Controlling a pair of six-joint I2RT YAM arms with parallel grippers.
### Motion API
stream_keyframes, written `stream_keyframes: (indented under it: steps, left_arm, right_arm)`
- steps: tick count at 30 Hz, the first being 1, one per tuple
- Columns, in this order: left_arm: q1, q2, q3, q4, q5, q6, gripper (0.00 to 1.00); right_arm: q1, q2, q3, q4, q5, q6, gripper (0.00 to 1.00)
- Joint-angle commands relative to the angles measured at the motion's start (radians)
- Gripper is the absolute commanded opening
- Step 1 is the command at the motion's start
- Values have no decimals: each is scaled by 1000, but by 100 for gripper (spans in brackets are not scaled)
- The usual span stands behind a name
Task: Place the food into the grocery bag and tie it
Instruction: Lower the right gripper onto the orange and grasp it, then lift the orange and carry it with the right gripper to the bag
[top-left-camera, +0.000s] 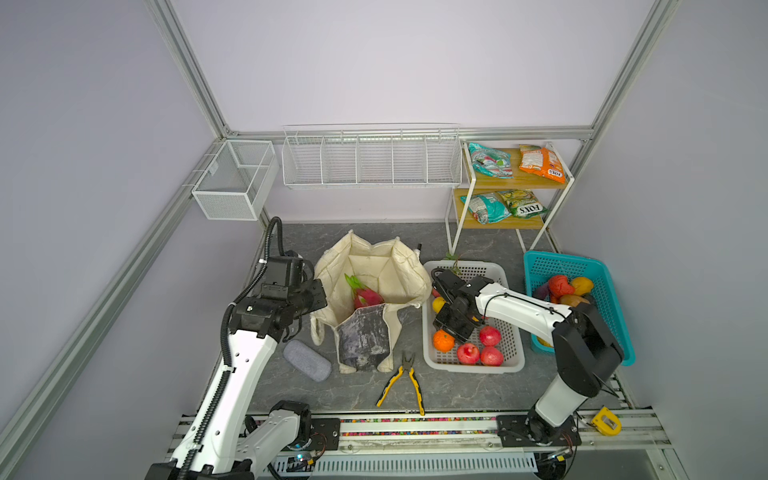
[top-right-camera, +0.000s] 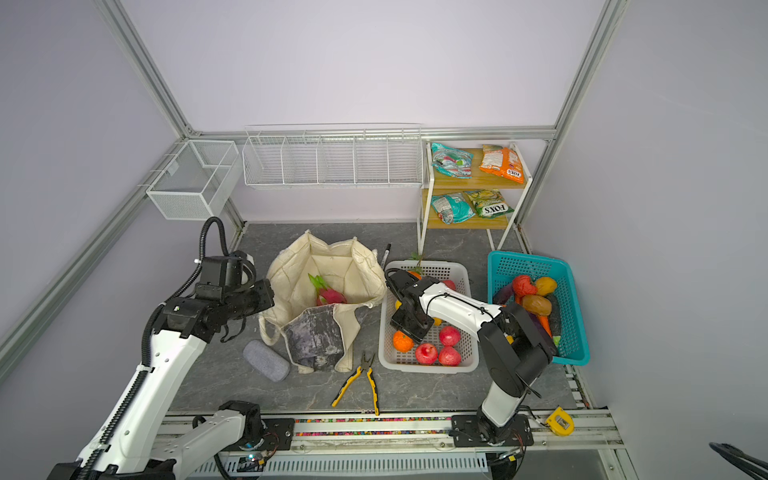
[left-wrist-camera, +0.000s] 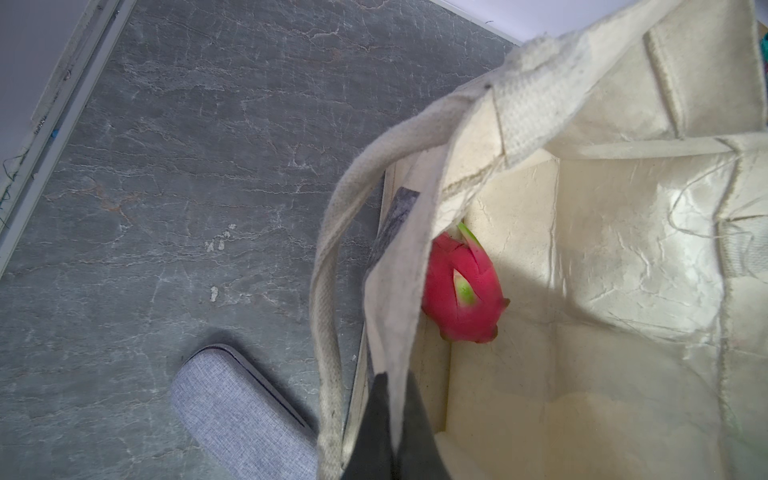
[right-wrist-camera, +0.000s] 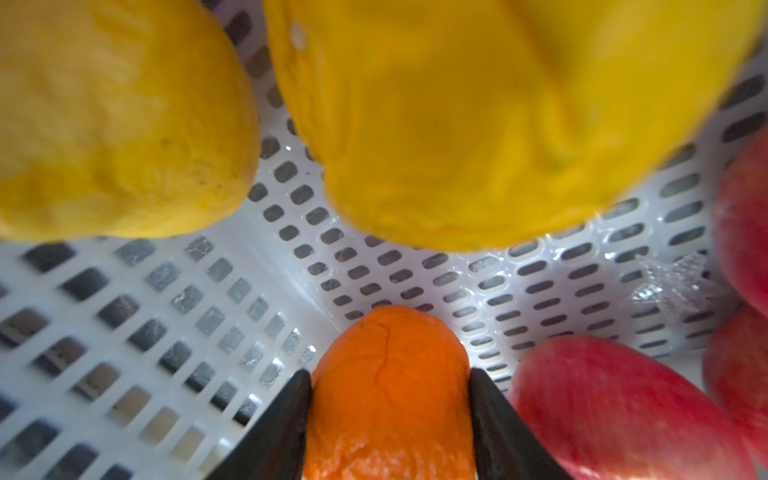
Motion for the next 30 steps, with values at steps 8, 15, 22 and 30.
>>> stream_keyframes:
  steps: [8,15,22,30]
  left_arm:
    - [3,0,26,-19,-4,3,0]
    - [3,9,43,-19,-2,1,0]
    - [3,21,60,-12,-1,-3,0]
    - [3,32,68,-3,5,-5,0]
  right_arm:
    - [-77,-189,103,-196,141,-43,56]
    - [-155,-234,411,-340,285,-241,55]
    - [-125,-145,701,-310,184,-354,57]
    - [69,64,948,-143,-1,-591,54]
